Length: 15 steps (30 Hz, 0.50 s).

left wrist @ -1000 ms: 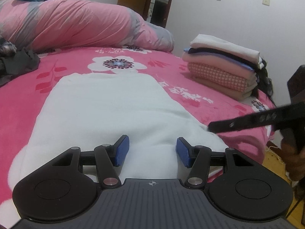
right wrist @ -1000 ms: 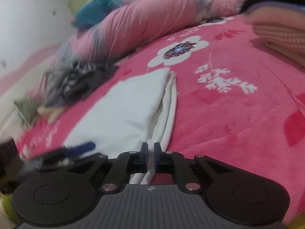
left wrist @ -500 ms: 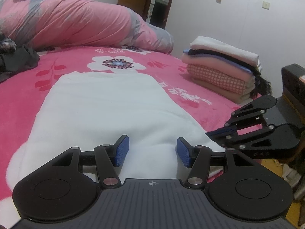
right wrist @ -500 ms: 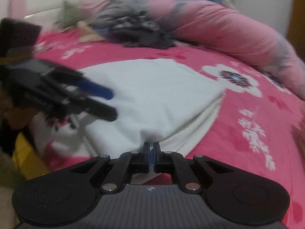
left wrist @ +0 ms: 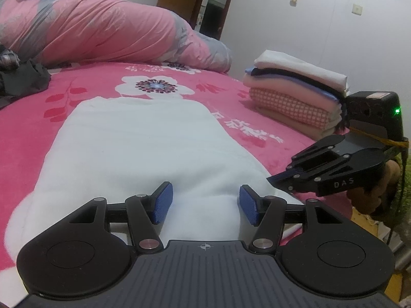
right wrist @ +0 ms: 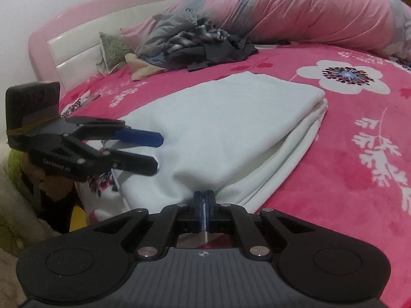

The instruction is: Fold clothes

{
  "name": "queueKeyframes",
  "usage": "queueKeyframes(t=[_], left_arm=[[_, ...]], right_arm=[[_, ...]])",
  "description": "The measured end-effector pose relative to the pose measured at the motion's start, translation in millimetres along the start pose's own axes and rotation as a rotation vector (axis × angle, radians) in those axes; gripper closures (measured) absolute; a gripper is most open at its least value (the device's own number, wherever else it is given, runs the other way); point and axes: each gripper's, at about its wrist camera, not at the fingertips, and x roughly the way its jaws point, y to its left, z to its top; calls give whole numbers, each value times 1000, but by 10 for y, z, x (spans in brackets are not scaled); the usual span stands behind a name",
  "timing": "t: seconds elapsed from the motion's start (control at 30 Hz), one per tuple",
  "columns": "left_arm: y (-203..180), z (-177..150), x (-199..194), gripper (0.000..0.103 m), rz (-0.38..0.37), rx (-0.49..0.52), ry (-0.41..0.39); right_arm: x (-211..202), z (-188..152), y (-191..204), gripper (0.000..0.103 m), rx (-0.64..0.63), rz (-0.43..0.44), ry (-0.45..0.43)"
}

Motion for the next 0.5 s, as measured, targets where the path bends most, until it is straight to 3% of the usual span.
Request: queueKeyframes(t=[0.13, 0.27, 0.5], left_arm=[[-62, 46, 19, 45, -24, 19, 1], [-204, 57, 100, 45, -27, 102, 4], [-364, 41, 188, 42, -18, 182, 1]], right_arm=[[-42, -21, -81, 100, 29, 120, 28], [-143, -62, -168, 100, 71, 242, 40], [-277, -219, -258, 100, 189, 290, -29]])
